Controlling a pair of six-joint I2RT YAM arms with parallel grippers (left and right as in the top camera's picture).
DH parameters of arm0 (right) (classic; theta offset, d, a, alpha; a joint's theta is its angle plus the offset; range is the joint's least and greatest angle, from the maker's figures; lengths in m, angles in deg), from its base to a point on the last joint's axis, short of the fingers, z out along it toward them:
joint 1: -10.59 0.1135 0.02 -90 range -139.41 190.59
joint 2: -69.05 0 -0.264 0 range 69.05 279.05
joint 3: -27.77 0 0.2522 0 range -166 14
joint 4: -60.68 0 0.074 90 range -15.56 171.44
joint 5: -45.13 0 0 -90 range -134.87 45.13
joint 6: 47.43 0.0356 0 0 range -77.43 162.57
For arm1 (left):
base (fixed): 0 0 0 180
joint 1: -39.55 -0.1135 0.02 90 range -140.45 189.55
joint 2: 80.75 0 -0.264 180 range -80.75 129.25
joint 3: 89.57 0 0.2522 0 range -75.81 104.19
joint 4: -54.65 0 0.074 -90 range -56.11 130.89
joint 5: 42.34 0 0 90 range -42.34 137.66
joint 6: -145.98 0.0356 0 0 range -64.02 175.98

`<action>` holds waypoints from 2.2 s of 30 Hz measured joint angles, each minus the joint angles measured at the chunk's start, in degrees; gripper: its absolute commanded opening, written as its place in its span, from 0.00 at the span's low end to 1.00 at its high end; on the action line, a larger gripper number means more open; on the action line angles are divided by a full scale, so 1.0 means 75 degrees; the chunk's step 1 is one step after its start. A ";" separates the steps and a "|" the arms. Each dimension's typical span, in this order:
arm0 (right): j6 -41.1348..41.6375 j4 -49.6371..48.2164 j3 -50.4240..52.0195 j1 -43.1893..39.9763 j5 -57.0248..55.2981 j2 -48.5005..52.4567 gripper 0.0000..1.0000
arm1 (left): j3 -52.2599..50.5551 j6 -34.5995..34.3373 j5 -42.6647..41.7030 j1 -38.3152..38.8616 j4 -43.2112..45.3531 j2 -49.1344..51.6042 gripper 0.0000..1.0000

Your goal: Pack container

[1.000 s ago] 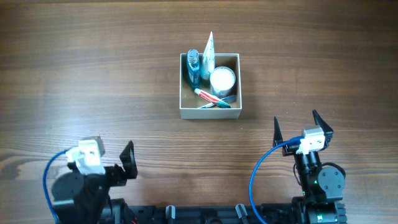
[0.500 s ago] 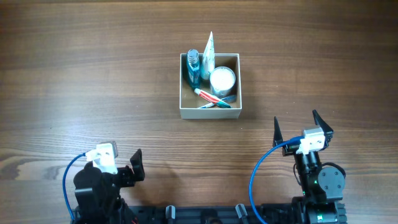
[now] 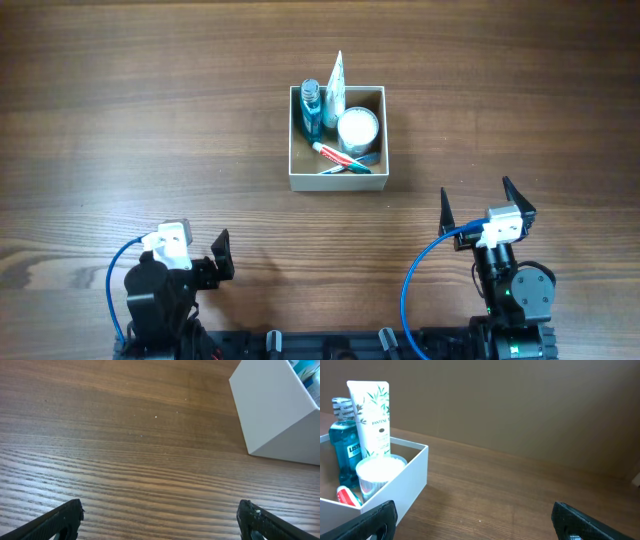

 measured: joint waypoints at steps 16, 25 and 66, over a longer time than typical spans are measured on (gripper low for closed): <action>-0.0003 0.0000 0.0000 0.0000 0.0000 0.0000 1.00 | -0.0119 0.0335 0.0000 0.0000 0.1792 -0.0058 1.00; -0.0003 0.0000 0.0000 0.0000 0.0000 0.0000 1.00 | -0.1134 0.1309 0.0000 0.0087 0.5257 -0.0149 1.00; -0.0003 0.0000 0.0000 0.0000 0.0000 0.0000 1.00 | -0.1300 0.1326 0.0000 0.0405 0.5249 -0.0149 1.00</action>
